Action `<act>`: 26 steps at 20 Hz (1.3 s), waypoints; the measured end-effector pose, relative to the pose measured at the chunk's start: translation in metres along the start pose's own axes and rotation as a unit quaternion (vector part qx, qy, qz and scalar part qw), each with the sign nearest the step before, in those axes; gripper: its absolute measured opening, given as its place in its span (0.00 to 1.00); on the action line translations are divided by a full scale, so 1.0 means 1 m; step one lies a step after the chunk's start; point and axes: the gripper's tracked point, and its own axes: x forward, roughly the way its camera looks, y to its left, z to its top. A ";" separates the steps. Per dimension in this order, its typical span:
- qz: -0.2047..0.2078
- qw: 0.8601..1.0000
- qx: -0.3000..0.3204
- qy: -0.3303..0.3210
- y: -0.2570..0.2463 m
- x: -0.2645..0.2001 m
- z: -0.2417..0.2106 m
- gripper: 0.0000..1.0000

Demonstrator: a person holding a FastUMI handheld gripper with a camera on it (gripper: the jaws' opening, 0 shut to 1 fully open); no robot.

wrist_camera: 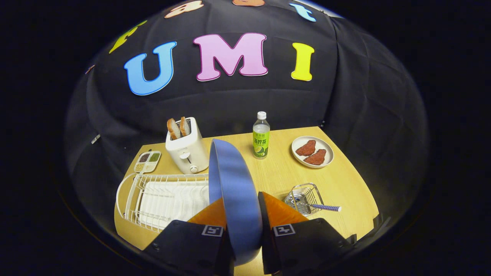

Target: Take the plate from the dish rack, then take the spoon from the basket and place it into the plate.

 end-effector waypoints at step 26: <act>0.112 0.971 0.087 0.193 0.007 -0.031 -0.246 0.33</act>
